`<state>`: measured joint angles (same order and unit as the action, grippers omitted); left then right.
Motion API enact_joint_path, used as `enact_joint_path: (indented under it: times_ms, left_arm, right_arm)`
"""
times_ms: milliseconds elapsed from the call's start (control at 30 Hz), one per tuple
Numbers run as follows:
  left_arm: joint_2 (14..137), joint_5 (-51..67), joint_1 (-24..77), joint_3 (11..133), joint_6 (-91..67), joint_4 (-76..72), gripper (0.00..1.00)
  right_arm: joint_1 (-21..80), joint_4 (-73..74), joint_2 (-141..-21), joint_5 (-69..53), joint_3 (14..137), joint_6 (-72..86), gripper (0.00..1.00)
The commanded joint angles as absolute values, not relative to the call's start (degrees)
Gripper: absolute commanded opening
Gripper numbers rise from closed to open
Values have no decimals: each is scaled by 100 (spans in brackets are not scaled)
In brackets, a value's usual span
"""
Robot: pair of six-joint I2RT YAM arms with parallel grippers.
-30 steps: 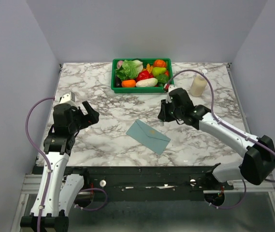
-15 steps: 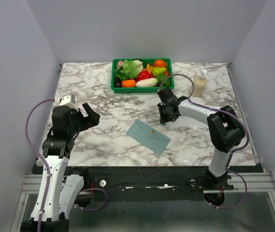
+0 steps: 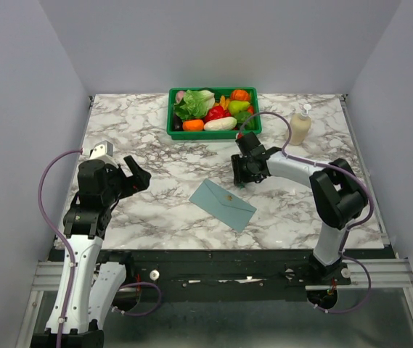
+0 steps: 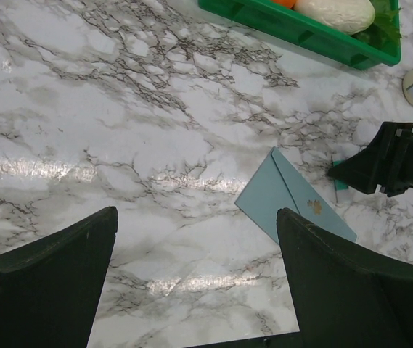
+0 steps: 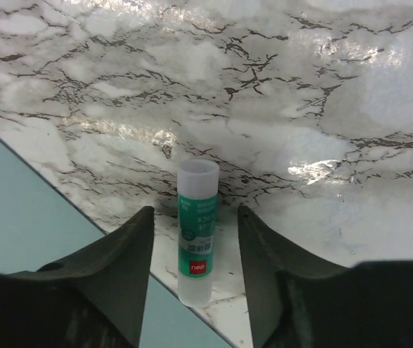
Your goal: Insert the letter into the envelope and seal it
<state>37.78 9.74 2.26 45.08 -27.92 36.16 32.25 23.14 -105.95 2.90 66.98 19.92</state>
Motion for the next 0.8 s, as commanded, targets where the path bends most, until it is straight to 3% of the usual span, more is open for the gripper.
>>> enact_joint_path:
  times_ms: [0,300,433,767]
  left_arm:
    - [3727,1037,220,4570,-2909,3709,99]
    - [3876,993,220,4737,-2971,3691,99]
    - [3902,923,220,4746,-2962,3612,99]
    - [3745,615,220,4790,-3129,3525,99]
  right_arm:
    - [3199,2382,-10670,281,6399,1995,61]
    - [3199,2312,-9249,334,6468,1881,82]
    - [3199,2417,-8465,343,6495,1872,100]
    - [3208,2488,-6375,175,5486,2223,100]
